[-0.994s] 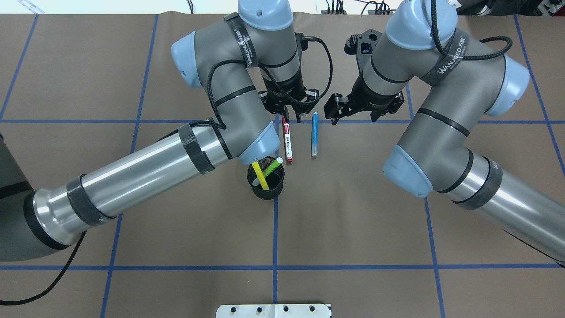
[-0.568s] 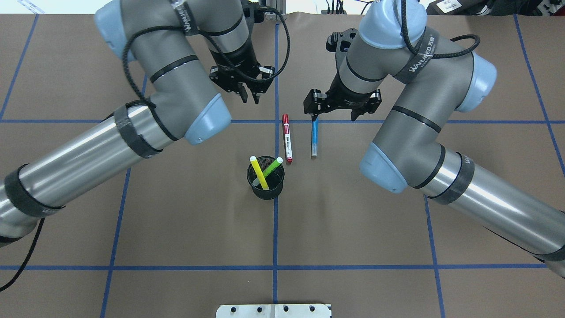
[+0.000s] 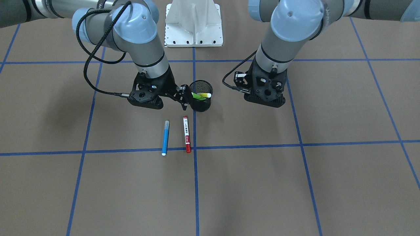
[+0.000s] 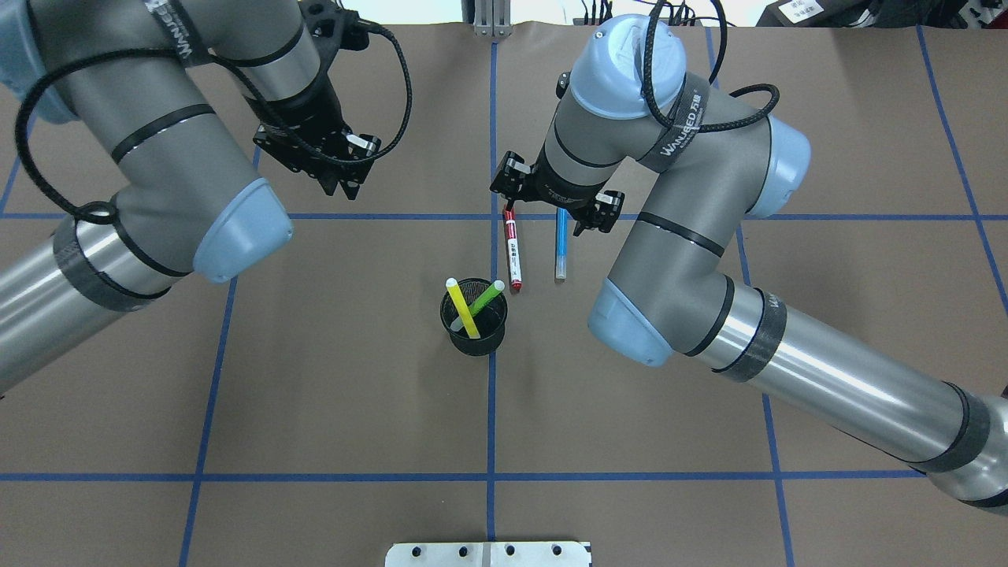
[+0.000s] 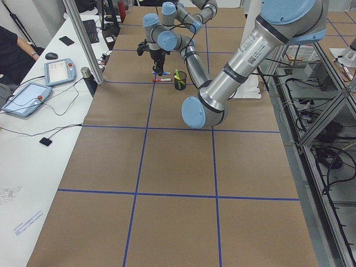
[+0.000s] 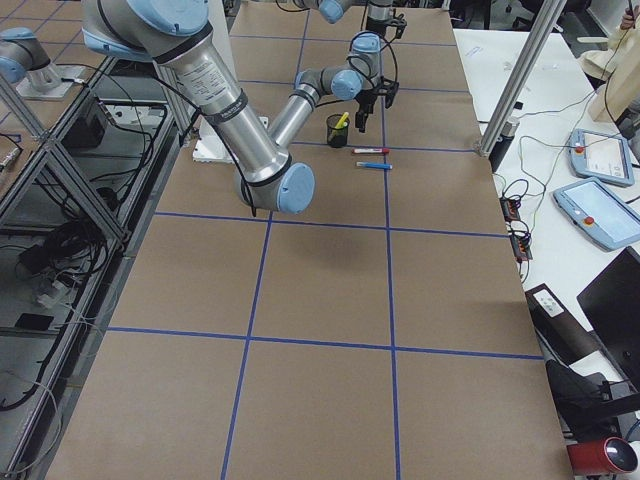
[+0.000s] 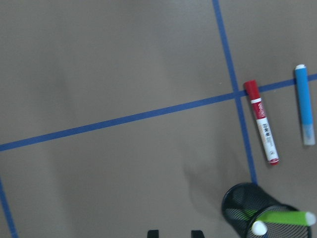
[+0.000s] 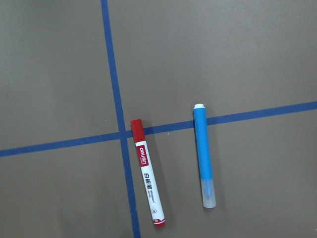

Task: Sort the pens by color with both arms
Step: 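Withdraw the left gripper while the right gripper moves over the cup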

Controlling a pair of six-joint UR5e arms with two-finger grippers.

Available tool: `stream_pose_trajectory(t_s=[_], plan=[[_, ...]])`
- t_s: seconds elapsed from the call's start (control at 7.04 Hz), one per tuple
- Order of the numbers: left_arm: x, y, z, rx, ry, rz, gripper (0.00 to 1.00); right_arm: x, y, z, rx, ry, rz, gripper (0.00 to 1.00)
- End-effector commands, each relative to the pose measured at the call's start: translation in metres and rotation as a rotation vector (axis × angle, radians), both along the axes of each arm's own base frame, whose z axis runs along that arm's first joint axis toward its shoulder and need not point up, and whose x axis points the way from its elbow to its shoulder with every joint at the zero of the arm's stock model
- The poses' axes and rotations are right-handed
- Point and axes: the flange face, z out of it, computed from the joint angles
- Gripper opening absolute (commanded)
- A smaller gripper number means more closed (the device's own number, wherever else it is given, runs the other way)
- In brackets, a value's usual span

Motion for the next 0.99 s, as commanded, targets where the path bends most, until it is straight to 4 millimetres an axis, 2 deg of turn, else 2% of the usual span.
stream_pose_trajectory(t_s=[0.0,0.14,0.43,0.57,0.71,0.85], plan=[[-0.028,-0.003,0.021,0.045,-0.014,0.021,0.35,-0.029,0.005,-0.009,-0.173,0.002,0.226,0.99],[-0.039,-0.009,0.03,0.06,-0.021,0.025,0.35,-0.044,0.003,-0.006,-0.213,0.024,0.262,0.99],[-0.05,-0.015,0.045,0.072,-0.035,0.035,0.35,-0.044,0.008,-0.006,-0.303,0.045,0.321,0.99],[-0.056,-0.017,0.048,0.069,-0.039,0.028,0.35,-0.047,0.025,-0.011,-0.338,0.034,0.321,0.99],[-0.058,-0.018,0.048,0.07,-0.038,0.025,0.35,-0.062,0.048,-0.015,-0.356,0.047,0.286,0.98],[-0.061,-0.015,0.047,0.065,-0.041,0.024,0.35,-0.075,0.062,-0.015,-0.367,0.05,0.266,0.97]])
